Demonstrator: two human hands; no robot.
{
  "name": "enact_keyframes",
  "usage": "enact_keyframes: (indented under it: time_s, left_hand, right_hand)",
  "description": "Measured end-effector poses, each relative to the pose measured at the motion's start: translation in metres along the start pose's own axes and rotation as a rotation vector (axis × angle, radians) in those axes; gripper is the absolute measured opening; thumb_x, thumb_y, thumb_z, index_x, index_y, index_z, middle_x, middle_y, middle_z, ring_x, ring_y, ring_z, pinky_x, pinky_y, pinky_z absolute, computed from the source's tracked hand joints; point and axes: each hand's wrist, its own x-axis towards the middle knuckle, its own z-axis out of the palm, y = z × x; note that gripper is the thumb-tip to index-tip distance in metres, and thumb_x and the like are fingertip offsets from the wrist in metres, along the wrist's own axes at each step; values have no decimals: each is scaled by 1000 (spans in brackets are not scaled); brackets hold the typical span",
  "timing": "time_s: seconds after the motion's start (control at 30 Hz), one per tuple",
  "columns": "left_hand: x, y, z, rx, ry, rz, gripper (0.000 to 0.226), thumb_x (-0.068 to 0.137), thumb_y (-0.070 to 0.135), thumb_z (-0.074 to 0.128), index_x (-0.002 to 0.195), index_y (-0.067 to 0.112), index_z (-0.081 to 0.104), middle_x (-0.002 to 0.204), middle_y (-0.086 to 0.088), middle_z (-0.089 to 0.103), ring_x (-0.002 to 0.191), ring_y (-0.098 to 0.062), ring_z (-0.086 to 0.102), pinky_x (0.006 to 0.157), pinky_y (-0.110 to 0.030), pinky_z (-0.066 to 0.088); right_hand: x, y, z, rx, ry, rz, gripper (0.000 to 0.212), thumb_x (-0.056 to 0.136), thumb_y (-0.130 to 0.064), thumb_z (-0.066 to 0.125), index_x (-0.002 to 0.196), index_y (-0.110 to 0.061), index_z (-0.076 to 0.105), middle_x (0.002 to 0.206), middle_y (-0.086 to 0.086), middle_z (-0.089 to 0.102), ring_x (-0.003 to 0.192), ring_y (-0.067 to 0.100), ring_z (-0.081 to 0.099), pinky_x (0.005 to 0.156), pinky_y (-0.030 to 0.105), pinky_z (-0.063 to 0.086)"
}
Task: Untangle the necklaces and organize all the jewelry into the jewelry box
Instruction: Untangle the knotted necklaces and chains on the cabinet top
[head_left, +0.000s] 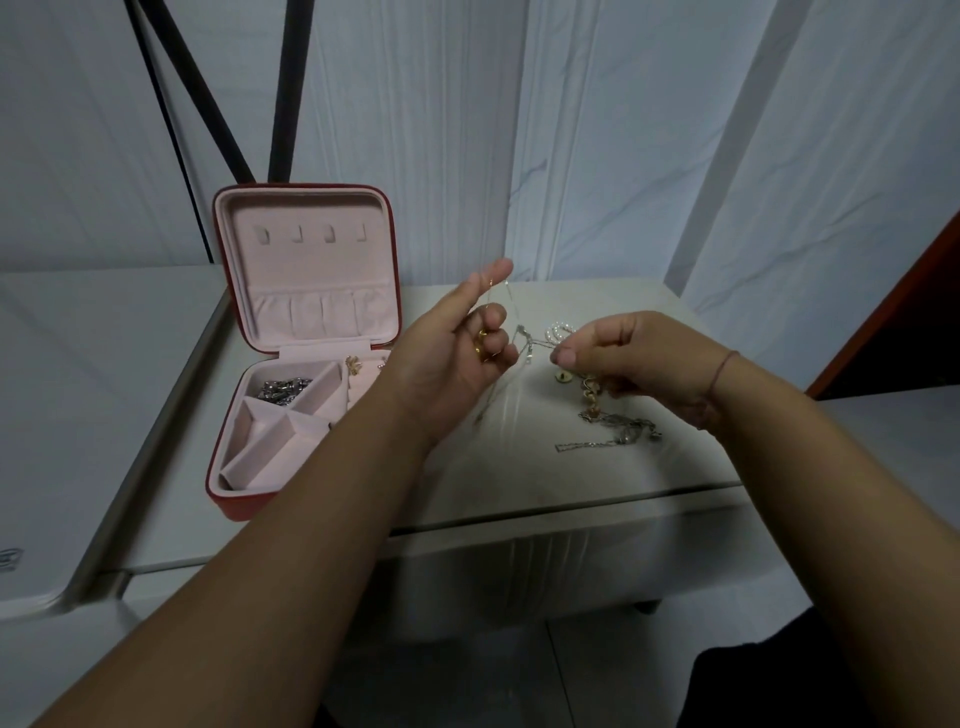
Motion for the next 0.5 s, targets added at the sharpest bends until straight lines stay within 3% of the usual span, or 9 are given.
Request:
enact_keyframes:
  time_s: [0.17,0.27,0.33,0.5]
  left_hand:
    - [-3,0,1,16,-74,-23,32,98,33,43,125,21,56,69,3,48,54,-7,35,53,-18,40]
    - [-3,-1,3,7,-96,-45,32,99,34,40,124,21,56,73,3,49,53,-6,35,51,-17,39]
    - [-3,0,3,4,-104,-52,32,99,34,40,124,21,56,75,2,49,52,-6,35,50,-17,40]
    - [-3,0,2,24,-109,-59,35,98,36,42,126,21,56,80,1,51,52,-6,35,50,-16,40]
  right_hand:
    - [-1,-2,7,103,-70,-22,2,83,-4,67,85,-5,69,71,9,60,60,14,57,63,23,52]
    - [-1,-4,13,155,-129,-24,13,85,-5,66,97,-4,67,74,6,63,61,14,58,63,21,54]
    - [-1,-6,16,174,-158,-33,17,86,-8,64,103,-5,67,74,5,62,59,12,56,60,20,53]
    - [0,-8,20,200,-88,-75,9,87,-18,64,87,-12,70,66,1,51,57,10,41,55,23,35]
